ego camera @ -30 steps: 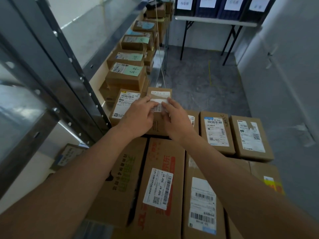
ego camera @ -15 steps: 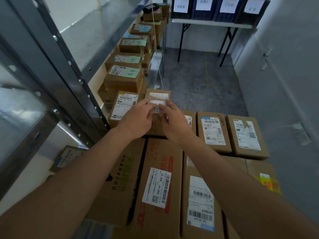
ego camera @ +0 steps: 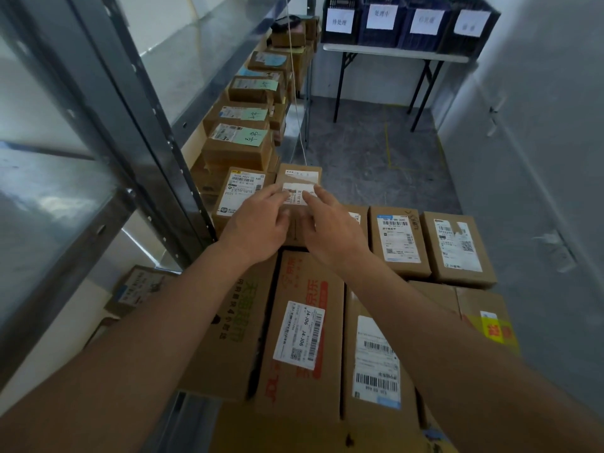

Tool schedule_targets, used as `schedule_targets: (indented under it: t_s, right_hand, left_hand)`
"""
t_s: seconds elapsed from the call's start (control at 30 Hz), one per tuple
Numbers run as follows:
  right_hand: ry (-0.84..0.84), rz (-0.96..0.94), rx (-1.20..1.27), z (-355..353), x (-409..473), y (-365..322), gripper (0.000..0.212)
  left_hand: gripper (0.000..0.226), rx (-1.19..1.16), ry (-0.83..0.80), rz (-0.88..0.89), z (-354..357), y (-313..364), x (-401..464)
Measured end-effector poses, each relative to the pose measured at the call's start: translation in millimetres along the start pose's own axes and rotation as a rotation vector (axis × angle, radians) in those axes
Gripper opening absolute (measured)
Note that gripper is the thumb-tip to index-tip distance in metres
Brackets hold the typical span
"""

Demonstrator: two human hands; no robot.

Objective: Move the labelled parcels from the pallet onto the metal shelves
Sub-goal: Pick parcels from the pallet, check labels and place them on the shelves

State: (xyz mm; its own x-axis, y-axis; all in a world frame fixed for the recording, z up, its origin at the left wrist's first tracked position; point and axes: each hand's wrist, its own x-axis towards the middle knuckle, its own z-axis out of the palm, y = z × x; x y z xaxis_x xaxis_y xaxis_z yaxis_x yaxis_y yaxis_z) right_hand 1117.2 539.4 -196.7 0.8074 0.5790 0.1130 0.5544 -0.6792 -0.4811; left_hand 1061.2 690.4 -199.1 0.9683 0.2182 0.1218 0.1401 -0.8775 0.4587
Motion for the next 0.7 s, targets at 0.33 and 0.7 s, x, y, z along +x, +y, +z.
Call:
schedule_targets:
  t_s: [0.33, 0.7]
  right_hand:
    - [-0.015, -0.134, -0.013, 6.6, -37.3, -8.9, 0.039]
    - [-0.168, -0.365, 0.009, 2.3, -92.3, -21.2, 0.046]
  left_hand:
    - [0.047, 0.006, 0.016, -0.109, -9.0, 13.8, -60.0]
    - [0.056, 0.088, 0.108, -0.362, -7.5, 36.7, -153.6]
